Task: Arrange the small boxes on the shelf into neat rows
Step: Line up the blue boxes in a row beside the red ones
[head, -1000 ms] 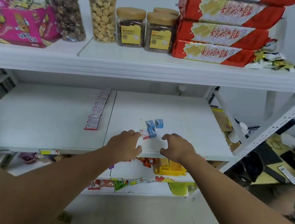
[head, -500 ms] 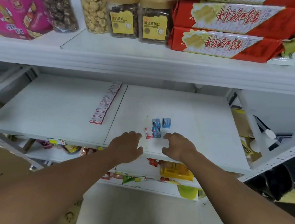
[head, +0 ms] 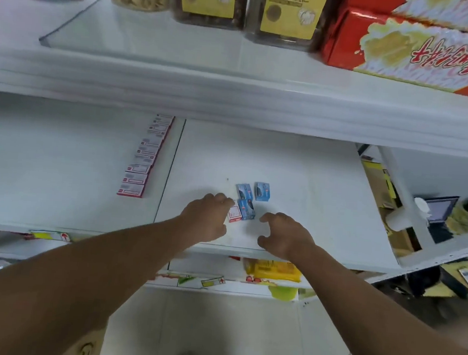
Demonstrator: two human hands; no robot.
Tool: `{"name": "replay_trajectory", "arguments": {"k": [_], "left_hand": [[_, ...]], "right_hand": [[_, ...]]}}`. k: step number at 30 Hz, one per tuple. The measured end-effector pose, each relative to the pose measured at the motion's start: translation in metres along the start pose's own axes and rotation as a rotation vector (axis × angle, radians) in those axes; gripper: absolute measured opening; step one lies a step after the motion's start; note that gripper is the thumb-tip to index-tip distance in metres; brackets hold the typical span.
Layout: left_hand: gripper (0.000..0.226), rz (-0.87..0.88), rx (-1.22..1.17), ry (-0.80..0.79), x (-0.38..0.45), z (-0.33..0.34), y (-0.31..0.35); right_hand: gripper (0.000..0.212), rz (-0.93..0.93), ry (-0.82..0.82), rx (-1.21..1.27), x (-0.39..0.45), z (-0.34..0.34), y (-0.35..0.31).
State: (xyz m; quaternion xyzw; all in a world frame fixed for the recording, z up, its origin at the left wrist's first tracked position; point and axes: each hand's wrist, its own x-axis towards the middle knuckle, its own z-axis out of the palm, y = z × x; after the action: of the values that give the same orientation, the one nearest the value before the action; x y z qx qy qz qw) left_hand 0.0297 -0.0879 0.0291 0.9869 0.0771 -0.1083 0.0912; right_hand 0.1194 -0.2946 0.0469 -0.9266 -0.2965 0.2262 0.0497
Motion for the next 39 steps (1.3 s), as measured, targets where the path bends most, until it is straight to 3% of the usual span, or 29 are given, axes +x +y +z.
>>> {"name": "replay_trajectory", "arguments": {"k": [7,13,17,22,29,34,39], "left_hand": [[0.072,0.061,-0.035,-0.021,0.042,0.022,-0.016],[0.065,0.103,0.084,0.073,0.049,0.030,-0.018],[0.047,0.095,0.187,0.115,0.038,0.029,-0.021],[0.033,0.058,0.152,0.139,0.017,0.028,-0.026],[0.037,-0.032,0.100,0.146,-0.003,0.027,-0.042],[0.039,-0.108,0.047,0.141,-0.017,0.028,-0.058],[0.057,-0.179,-0.057,0.131,-0.035,0.028,-0.074]], "right_hand": [[0.056,0.015,0.030,0.016,0.029,0.015,0.000],[0.049,-0.025,0.098,0.034,0.046,0.021,0.005],[0.046,-0.053,0.086,0.040,0.058,0.021,0.005],[0.034,-0.063,0.082,0.061,0.065,0.018,-0.006],[0.055,-0.009,0.171,0.105,0.085,0.029,-0.029],[0.058,0.005,0.221,0.069,0.093,0.044,-0.033],[0.054,-0.033,0.224,0.060,0.087,0.047,-0.034]]}}
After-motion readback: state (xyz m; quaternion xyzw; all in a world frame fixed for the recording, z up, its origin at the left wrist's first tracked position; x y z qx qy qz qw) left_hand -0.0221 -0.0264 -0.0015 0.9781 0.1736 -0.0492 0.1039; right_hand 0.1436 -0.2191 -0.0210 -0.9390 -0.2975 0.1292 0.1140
